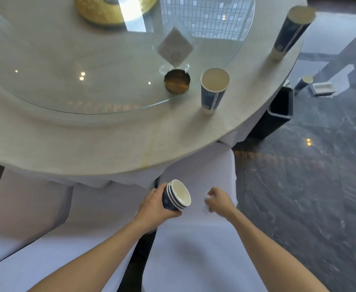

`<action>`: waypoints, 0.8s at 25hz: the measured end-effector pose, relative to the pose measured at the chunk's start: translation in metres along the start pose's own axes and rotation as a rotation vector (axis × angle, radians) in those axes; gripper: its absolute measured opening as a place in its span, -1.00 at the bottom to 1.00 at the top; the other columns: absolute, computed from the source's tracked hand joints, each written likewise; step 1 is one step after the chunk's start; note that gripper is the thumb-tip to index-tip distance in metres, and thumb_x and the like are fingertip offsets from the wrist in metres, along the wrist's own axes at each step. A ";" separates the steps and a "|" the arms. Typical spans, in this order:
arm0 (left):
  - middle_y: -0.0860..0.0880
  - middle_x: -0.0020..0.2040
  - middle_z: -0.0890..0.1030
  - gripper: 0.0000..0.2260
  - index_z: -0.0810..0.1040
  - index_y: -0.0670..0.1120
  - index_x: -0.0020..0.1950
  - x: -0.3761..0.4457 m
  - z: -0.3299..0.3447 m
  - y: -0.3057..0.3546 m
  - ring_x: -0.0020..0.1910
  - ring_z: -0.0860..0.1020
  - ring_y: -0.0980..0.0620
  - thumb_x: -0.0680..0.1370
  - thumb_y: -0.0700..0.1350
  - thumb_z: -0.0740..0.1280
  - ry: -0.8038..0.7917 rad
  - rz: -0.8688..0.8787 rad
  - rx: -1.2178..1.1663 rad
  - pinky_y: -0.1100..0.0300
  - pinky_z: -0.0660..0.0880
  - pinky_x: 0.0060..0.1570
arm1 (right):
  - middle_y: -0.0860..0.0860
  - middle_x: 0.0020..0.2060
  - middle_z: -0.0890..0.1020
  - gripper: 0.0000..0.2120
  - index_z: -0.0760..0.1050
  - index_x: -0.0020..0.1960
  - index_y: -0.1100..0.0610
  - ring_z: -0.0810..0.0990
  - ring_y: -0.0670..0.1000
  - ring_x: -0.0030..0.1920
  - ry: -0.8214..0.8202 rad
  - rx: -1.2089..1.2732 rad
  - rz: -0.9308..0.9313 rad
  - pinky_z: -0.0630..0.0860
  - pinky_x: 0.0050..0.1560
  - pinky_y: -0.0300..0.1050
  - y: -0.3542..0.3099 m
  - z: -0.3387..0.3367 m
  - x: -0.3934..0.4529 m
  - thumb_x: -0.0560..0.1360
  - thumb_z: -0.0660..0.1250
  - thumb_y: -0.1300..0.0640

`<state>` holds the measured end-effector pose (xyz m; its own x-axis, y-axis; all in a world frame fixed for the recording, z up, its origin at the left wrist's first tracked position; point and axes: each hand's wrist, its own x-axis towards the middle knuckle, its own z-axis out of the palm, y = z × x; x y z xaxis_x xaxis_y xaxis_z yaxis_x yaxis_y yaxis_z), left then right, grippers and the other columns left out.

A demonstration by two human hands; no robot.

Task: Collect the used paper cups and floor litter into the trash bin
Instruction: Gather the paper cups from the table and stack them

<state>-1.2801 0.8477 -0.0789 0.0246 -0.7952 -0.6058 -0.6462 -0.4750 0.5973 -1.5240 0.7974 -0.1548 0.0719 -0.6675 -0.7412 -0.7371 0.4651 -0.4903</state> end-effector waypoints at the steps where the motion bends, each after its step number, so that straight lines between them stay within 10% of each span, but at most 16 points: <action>1: 0.06 0.29 0.55 -0.14 0.40 0.25 0.42 -0.004 -0.004 0.009 0.29 0.55 -0.02 0.14 0.27 0.55 0.006 0.017 0.005 -0.10 0.55 0.31 | 0.12 -0.30 0.66 -0.88 0.55 -0.19 0.16 0.67 0.04 -0.33 0.030 0.146 -0.066 0.67 -0.10 0.18 -0.018 -0.013 -0.015 0.47 0.25 0.20; 7: 0.14 0.21 0.63 -0.19 0.44 0.29 0.36 -0.013 -0.016 0.032 0.24 0.61 0.01 0.14 0.25 0.60 0.046 0.103 0.024 -0.10 0.60 0.21 | 0.12 -0.14 0.72 -0.88 0.58 0.02 0.24 0.71 0.06 -0.21 0.043 0.764 -0.251 0.70 -0.10 0.13 -0.105 -0.054 -0.090 0.58 0.44 0.19; 13: 0.18 0.21 0.61 -0.18 0.46 0.17 0.42 -0.014 -0.026 0.033 0.26 0.57 0.07 0.18 0.25 0.57 0.114 0.210 -0.008 0.02 0.52 0.28 | 0.00 0.10 0.65 -0.74 0.67 0.20 0.08 0.63 0.02 0.07 0.126 -0.029 -0.394 0.57 0.10 -0.04 -0.129 -0.020 -0.104 0.63 0.32 0.00; 20: 0.22 0.26 0.58 -0.15 0.44 0.19 0.46 0.002 -0.047 0.032 0.29 0.56 0.10 0.18 0.26 0.56 0.125 0.265 0.005 0.10 0.49 0.29 | 0.05 -0.27 0.56 -0.74 0.59 -0.18 0.22 0.49 0.09 -0.29 0.115 -0.330 -0.337 0.50 -0.27 0.04 -0.154 -0.021 -0.081 0.44 0.27 0.03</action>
<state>-1.2645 0.8135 -0.0363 -0.0518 -0.9316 -0.3598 -0.6467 -0.2432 0.7229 -1.4307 0.7676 -0.0097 0.2820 -0.8177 -0.5019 -0.8607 0.0155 -0.5089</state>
